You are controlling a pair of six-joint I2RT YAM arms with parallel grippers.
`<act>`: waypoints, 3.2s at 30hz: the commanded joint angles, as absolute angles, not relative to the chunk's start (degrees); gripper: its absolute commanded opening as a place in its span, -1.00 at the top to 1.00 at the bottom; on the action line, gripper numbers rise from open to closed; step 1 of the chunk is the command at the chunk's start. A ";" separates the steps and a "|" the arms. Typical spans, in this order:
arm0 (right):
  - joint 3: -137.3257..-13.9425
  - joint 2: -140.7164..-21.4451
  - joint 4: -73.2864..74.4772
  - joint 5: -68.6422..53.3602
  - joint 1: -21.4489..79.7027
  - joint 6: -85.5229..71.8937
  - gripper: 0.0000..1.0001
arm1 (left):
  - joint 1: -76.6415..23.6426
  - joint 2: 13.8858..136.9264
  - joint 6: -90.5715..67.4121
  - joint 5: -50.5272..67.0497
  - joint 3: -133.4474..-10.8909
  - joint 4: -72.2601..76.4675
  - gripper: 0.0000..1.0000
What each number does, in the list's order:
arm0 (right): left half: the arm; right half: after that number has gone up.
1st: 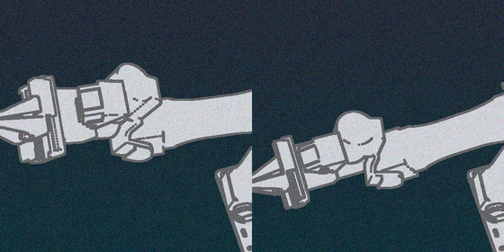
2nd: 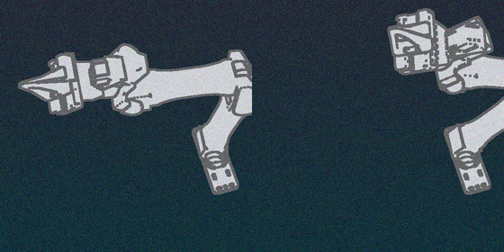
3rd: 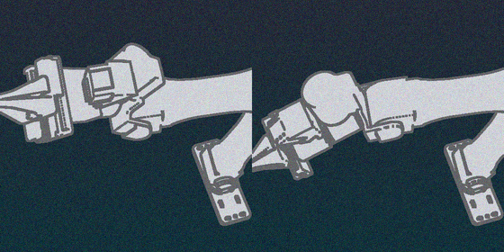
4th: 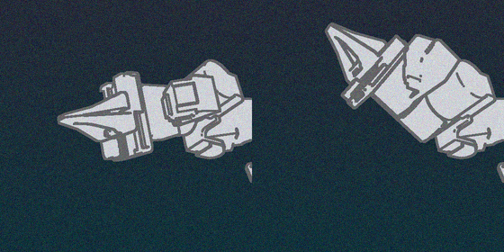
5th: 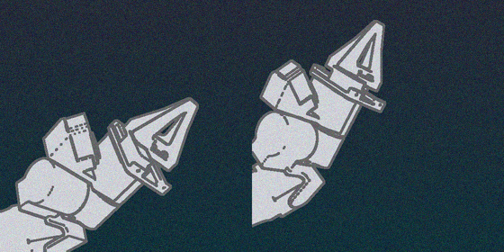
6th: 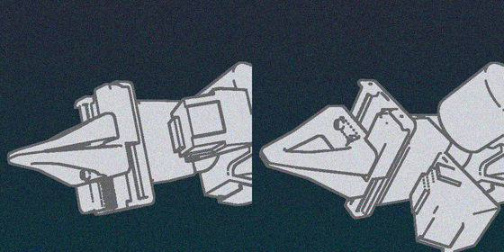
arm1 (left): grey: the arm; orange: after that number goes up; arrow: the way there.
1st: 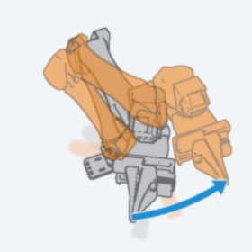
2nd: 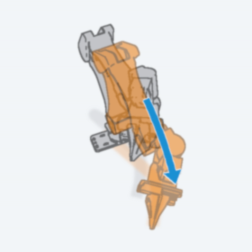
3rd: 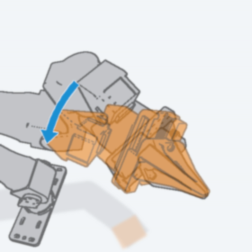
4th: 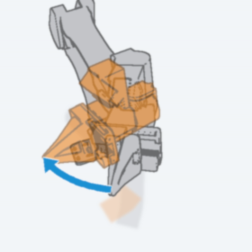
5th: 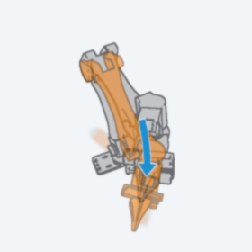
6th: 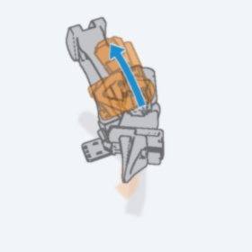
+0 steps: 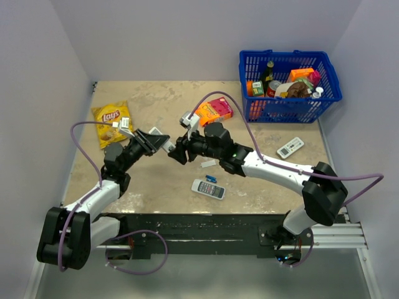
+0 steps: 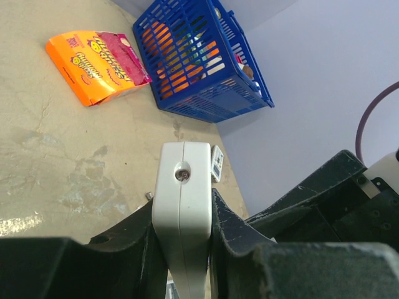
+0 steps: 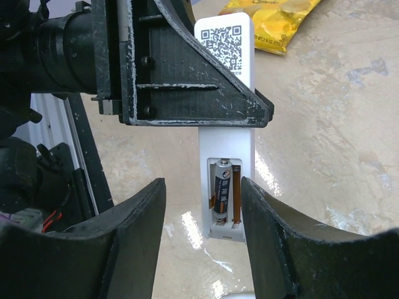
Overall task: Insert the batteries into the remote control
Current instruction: Load the battery into the remote control.
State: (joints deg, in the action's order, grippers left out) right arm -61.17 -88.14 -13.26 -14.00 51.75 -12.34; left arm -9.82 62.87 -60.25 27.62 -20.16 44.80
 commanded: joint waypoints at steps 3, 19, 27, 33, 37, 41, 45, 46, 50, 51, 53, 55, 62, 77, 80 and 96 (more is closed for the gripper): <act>-63.81 -87.27 -13.71 -13.44 52.03 -12.66 -0.02 | -9.93 61.52 -58.18 25.84 -23.20 43.42 1.00; -66.27 -89.91 -11.61 -10.55 52.12 -12.04 0.26 | -10.55 61.70 -58.18 27.16 -23.47 44.56 1.00; -66.80 -90.61 -11.51 -10.11 52.12 -11.86 0.34 | -10.90 62.14 -58.27 27.68 -23.73 45.09 1.00; -67.59 -91.49 -10.99 -11.25 52.12 -11.60 0.43 | -11.34 62.40 -58.10 27.86 -24.17 45.44 1.00; -67.68 -92.02 -10.81 -11.25 52.12 -11.52 0.47 | -11.43 62.58 -58.01 27.95 -24.70 45.18 1.00; -67.76 -92.11 -10.72 -11.69 52.12 -11.51 0.55 | -11.51 62.84 -57.83 27.86 -24.96 45.09 1.00; -67.68 -91.76 -10.90 -12.48 52.12 -11.34 0.53 | -11.69 63.19 -57.57 27.86 -24.87 45.17 1.00; -67.59 -91.76 -10.99 -12.65 52.12 -11.34 0.50 | -11.69 63.37 -57.57 27.95 -24.87 45.18 1.00; -67.85 -91.67 -10.99 -12.83 52.12 -11.25 0.49 | -11.78 63.54 -57.57 27.95 -25.05 45.26 1.00; -67.85 -91.76 -10.64 -12.83 52.12 -11.25 0.49 | -11.78 63.54 -57.57 27.95 -25.22 45.18 1.00; -67.94 -91.93 -10.55 -12.75 52.12 -11.25 0.48 | -11.78 63.55 -57.57 27.95 -25.14 45.26 1.00; -67.77 -91.93 -10.55 -12.48 52.12 -11.42 0.43 | -11.78 63.54 -57.57 28.04 -25.23 45.26 1.00; -67.24 -90.97 -10.90 -11.25 52.12 -11.86 0.34 | -11.87 63.11 -57.74 28.47 -24.44 46.14 1.00; -65.39 -87.54 -11.25 -5.54 52.03 -13.62 0.27 | -11.87 62.84 -60.03 29.18 -22.85 50.54 1.00; -65.74 -87.71 -10.99 -5.71 52.03 -14.06 0.28 | -11.87 62.67 -60.03 29.27 -22.76 50.62 1.00; -66.62 -88.33 -11.34 -6.76 52.03 -15.56 0.48 | -11.87 62.67 -59.94 29.88 -22.94 51.06 1.00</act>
